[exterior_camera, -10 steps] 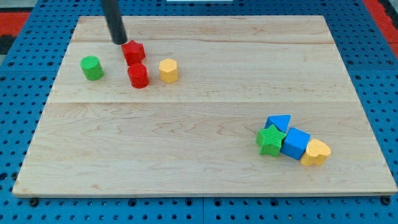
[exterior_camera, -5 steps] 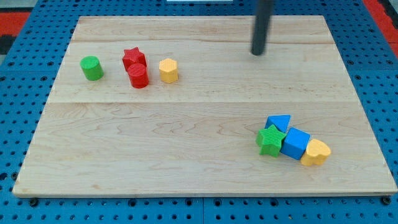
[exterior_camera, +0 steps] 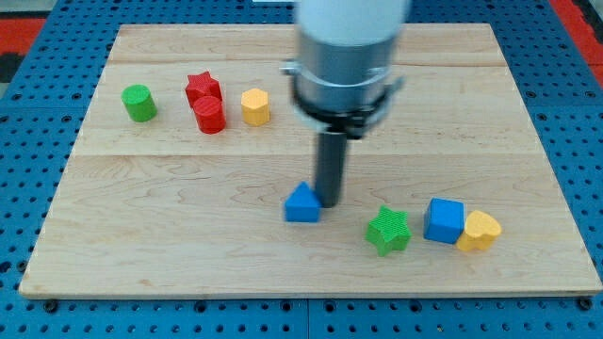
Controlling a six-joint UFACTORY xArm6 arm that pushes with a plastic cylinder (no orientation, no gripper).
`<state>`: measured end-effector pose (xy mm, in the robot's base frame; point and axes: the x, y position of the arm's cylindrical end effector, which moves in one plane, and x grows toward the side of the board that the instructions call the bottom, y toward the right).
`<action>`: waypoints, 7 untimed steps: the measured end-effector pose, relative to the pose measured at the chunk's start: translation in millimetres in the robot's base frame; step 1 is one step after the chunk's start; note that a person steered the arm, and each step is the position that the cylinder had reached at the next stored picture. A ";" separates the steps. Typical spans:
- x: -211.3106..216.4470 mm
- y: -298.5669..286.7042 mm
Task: Make a diagonal line by adding the blue triangle to the red circle
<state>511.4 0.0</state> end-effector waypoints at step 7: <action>42.8 -27.4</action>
<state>554.2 -27.4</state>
